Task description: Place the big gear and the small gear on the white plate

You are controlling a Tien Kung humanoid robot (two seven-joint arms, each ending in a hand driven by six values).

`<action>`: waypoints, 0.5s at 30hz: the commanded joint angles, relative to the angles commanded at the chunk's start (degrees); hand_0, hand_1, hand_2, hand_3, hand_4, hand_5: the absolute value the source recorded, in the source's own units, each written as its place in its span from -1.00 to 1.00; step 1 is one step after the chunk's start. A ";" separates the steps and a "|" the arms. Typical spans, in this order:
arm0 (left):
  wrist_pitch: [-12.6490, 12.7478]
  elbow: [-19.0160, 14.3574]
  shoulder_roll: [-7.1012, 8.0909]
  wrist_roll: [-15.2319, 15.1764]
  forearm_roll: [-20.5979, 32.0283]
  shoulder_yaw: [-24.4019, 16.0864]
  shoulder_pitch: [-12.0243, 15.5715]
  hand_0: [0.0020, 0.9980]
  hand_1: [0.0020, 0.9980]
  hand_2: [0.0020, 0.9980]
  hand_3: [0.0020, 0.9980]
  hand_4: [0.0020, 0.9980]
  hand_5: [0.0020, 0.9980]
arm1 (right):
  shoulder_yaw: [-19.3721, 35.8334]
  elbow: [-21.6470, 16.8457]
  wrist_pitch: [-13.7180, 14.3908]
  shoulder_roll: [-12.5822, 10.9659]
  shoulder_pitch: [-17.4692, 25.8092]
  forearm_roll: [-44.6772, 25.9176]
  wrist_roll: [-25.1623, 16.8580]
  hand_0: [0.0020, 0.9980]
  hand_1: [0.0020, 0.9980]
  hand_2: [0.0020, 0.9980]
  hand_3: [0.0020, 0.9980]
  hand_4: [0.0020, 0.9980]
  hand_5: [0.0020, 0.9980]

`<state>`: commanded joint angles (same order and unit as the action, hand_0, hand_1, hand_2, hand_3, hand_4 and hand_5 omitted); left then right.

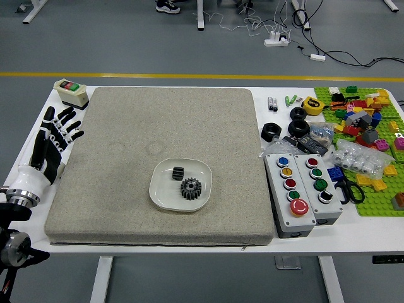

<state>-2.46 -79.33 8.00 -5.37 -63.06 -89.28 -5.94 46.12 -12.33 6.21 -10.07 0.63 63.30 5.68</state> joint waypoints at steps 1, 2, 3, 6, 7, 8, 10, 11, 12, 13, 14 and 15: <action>-0.04 -0.05 0.01 -0.04 -0.05 -0.05 0.00 0.61 0.81 0.92 0.76 0.88 1.00 | 0.00 -0.01 0.00 0.00 0.00 -0.03 0.00 0.42 0.50 0.59 0.32 0.70 0.35; -0.07 -0.11 0.00 -0.09 -0.14 -0.09 -0.02 0.61 0.82 0.92 0.76 0.88 1.00 | 0.00 -0.02 0.00 0.01 0.00 -0.07 0.01 0.42 0.50 0.59 0.32 0.70 0.36; -0.09 -0.16 0.00 -0.13 -0.20 -0.12 -0.04 0.61 0.82 0.92 0.76 0.88 1.00 | 0.00 -0.02 0.01 0.01 0.00 -0.10 0.01 0.42 0.50 0.59 0.32 0.70 0.36; -0.29 -0.33 -0.03 -0.30 -0.55 -0.15 -0.12 0.61 0.82 0.92 0.76 0.88 1.00 | 0.01 -0.02 0.01 0.05 0.00 -0.15 0.02 0.42 0.50 0.59 0.32 0.70 0.36; -0.33 -0.36 -0.03 -0.34 -0.63 -0.15 -0.14 0.61 0.82 0.92 0.76 0.88 1.00 | 0.04 -0.02 0.01 0.06 0.00 -0.14 0.02 0.42 0.50 0.59 0.32 0.70 0.36; -0.33 -0.39 -0.06 -0.38 -0.72 -0.15 -0.15 0.62 0.82 0.92 0.76 0.90 1.00 | 0.02 -0.02 0.00 0.07 0.01 -0.15 0.03 0.42 0.50 0.59 0.32 0.70 0.36; -0.32 -0.48 -0.13 -0.46 -0.95 -0.16 -0.13 0.62 0.82 0.92 0.76 0.90 1.00 | 0.04 -0.03 -0.01 0.08 0.01 -0.14 0.03 0.42 0.50 0.59 0.32 0.70 0.36; -0.32 -0.50 -0.13 -0.47 -0.99 -0.16 -0.13 0.62 0.82 0.92 0.76 0.90 1.00 | 0.05 -0.03 -0.01 0.09 0.01 -0.12 0.04 0.42 0.50 0.59 0.32 0.70 0.36; -0.29 -0.55 -0.12 -0.55 -1.05 -0.18 -0.10 0.62 0.82 0.92 0.76 0.90 1.00 | 0.10 -0.03 0.00 0.09 0.01 -0.11 0.02 0.42 0.50 0.59 0.32 0.70 0.36; -0.23 -0.60 -0.11 -0.68 -1.15 -0.20 -0.08 0.62 0.82 0.92 0.76 0.90 1.00 | 0.16 -0.03 0.01 0.09 0.00 -0.09 0.01 0.42 0.50 0.59 0.32 0.70 0.36; -0.16 -0.63 -0.10 -0.79 -1.23 -0.22 -0.08 0.63 0.82 0.92 0.76 0.91 1.00 | 0.18 -0.03 0.02 0.10 0.00 -0.07 0.00 0.42 0.50 0.59 0.32 0.70 0.36; -0.14 -0.63 -0.10 -0.83 -1.26 -0.22 -0.09 0.63 0.82 0.92 0.76 0.91 1.00 | 0.19 -0.03 0.03 0.10 -0.01 -0.06 0.00 0.42 0.50 0.59 0.32 0.70 0.36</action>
<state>-2.60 -79.96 7.90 -6.20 -64.32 -89.51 -6.02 46.31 -12.36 6.23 -9.97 0.63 63.24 5.68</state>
